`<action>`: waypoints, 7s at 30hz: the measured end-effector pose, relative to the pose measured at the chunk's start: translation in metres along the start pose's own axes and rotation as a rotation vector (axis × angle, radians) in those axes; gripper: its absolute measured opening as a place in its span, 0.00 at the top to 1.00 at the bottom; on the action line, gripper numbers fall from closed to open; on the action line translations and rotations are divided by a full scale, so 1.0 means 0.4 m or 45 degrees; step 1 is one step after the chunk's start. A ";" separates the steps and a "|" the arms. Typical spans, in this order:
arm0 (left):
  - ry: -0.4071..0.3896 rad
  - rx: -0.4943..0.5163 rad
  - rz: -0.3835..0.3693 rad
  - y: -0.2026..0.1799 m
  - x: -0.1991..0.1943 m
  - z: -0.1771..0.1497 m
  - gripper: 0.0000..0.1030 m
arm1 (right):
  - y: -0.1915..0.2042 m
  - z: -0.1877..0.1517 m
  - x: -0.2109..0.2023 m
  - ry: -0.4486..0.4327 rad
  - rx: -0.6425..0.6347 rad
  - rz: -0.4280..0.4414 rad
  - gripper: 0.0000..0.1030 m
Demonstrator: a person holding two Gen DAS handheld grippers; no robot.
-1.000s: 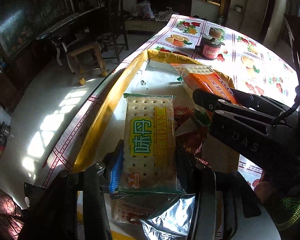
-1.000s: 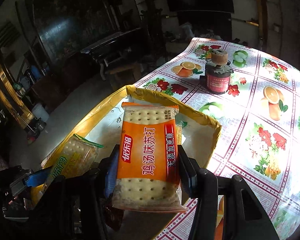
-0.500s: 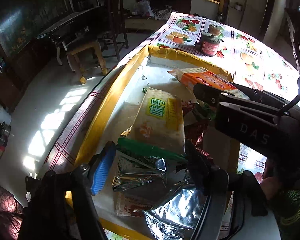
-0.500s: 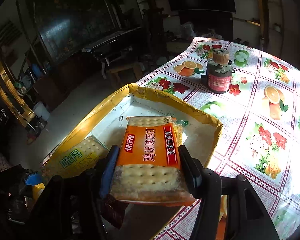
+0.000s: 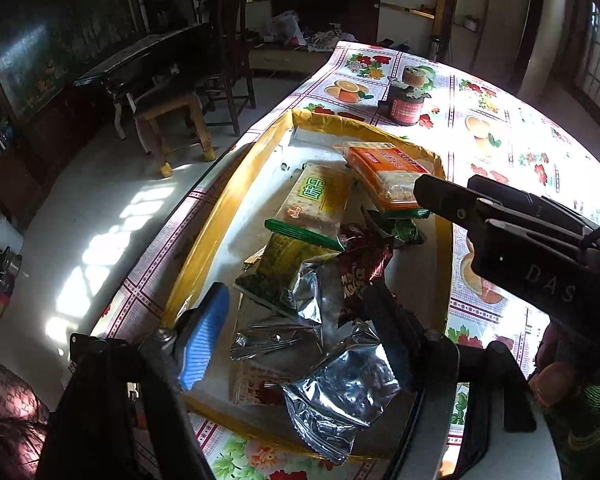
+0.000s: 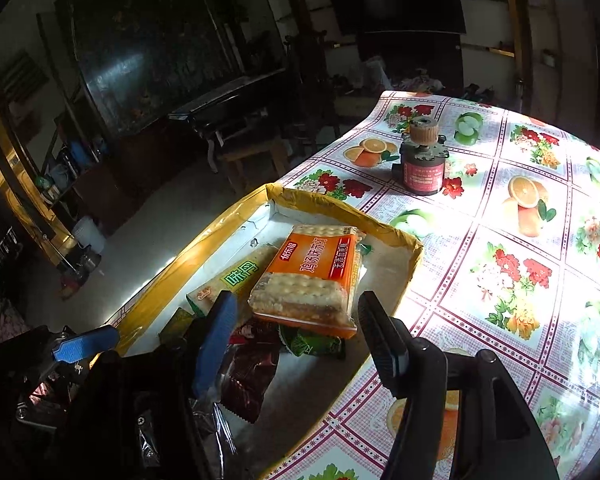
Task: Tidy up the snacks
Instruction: 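Open both tools to drop the WEIDAN pack and orange pack into the tray, then move both open tools back over the remaining loose snacks, then grasp the red candy bar with the left tool while the right tool grasps the green pea bag, then carry the red candy bar with the left tool while the right tool carries the green bag to the tray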
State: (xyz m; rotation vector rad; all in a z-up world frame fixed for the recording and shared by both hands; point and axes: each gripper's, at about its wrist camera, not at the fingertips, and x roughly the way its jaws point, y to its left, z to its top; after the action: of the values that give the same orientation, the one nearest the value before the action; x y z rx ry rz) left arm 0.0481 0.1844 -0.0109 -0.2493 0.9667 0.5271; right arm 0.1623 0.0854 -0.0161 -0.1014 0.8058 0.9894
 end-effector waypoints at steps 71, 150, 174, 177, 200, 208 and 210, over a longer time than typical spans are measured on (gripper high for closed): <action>0.084 0.564 -0.412 -0.629 -0.095 -0.146 0.16 | -0.866 -0.331 -0.672 -0.376 0.787 -0.903 0.20; 0.067 0.489 -0.116 -0.486 0.071 0.017 0.16 | -0.381 -0.556 -0.639 -0.068 0.411 -0.453 0.18; 0.275 0.712 -0.372 -0.552 0.187 0.028 0.85 | -0.336 -0.603 -0.562 0.203 0.206 -0.492 0.32; 0.295 0.691 -0.397 -0.551 0.183 0.025 0.86 | -0.338 -0.604 -0.549 0.224 0.188 -0.492 0.40; 0.251 0.703 -0.321 -0.604 0.226 0.085 0.50 | -0.331 -0.603 -0.533 0.255 0.110 -0.525 0.58; 0.268 0.642 -0.379 -0.587 0.204 0.057 0.70 | -0.333 -0.601 -0.537 0.225 0.128 -0.507 0.64; 0.274 0.627 -0.387 -0.579 0.199 0.049 0.71 | -0.329 -0.599 -0.540 0.210 0.136 -0.497 0.65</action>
State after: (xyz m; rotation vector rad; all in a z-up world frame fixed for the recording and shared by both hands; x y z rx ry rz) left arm 0.2212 0.0215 -0.0733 -0.0061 1.2102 -0.0251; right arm 0.0676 -0.2434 -0.0829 -0.2413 0.9457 0.5733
